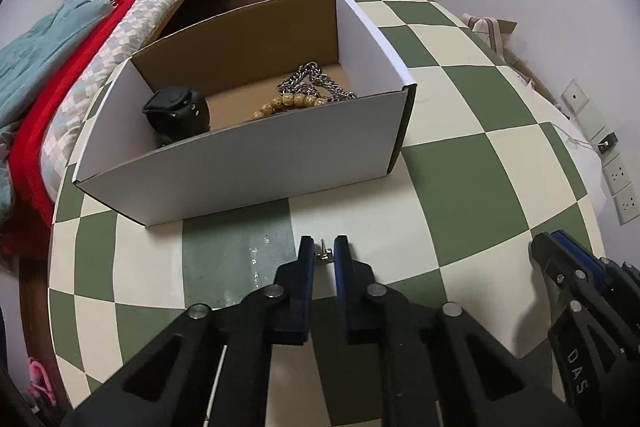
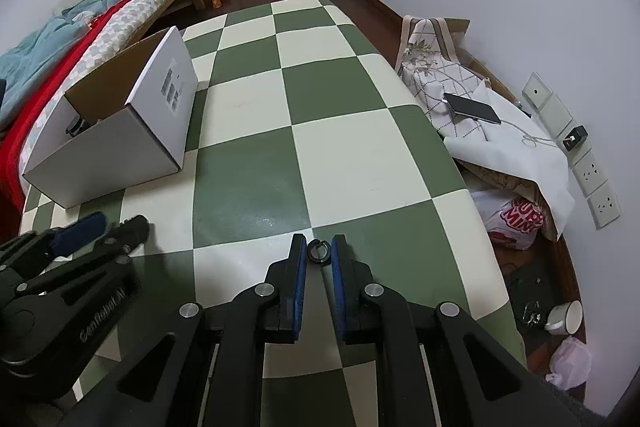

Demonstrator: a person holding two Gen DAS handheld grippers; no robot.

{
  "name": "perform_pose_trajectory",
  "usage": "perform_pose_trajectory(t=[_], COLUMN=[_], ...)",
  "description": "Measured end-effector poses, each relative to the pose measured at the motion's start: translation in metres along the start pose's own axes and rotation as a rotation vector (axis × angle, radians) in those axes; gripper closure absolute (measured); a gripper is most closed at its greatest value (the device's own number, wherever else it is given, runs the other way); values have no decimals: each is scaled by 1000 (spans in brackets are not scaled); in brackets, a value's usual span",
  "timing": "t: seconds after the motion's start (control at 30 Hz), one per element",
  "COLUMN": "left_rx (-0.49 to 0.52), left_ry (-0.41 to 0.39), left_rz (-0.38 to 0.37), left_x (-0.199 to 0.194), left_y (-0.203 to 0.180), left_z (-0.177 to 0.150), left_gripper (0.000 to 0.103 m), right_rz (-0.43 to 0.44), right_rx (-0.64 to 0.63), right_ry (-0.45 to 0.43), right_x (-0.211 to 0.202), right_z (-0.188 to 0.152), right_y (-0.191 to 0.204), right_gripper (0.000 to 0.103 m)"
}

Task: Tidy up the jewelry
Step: 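Grasp the small black ring with the right gripper while the left gripper grasps the gold earring, then lower the black ring into the box with the right gripper while the left gripper drops the earring in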

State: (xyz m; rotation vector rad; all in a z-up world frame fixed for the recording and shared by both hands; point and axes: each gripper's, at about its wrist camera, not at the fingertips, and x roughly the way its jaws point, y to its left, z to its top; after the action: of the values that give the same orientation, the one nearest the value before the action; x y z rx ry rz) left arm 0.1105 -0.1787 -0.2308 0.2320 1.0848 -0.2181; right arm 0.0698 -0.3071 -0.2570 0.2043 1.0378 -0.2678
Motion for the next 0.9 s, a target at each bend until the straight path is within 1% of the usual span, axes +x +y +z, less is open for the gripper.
perform_pose_trajectory(t=[0.2, 0.4, 0.5, 0.57, 0.67, 0.8, 0.87, 0.9], left_rx=[-3, -17, -41, -66, -99, -129, -145, -147], left_ry=[-26, -71, -109, -135, -152, -121, -103, -81], left_rz=[-9, -33, -55, -61, -63, -49, -45, -49], left_x=[-9, -40, -66, -80, -88, -78, -69, -62], left_y=[3, 13, 31, 50, 76, 116, 128, 134], left_z=[1, 5, 18, 34, 55, 92, 102, 107], left_gripper=[97, 97, 97, 97, 97, 97, 97, 97], right_rz=[7, 27, 59, 92, 140, 218, 257, 278], right_rx=[13, 13, 18, 17, -2, -34, -48, -50], right_ry=[-16, -48, -67, -86, -112, -132, -117, -105], right_x=[-6, -23, -37, -49, -63, -71, -65, -60], right_z=[3, 10, 17, 26, 45, 81, 99, 109], right_y=[-2, 2, 7, 14, 30, 62, 80, 89], right_gripper=[90, 90, 90, 90, 90, 90, 90, 90])
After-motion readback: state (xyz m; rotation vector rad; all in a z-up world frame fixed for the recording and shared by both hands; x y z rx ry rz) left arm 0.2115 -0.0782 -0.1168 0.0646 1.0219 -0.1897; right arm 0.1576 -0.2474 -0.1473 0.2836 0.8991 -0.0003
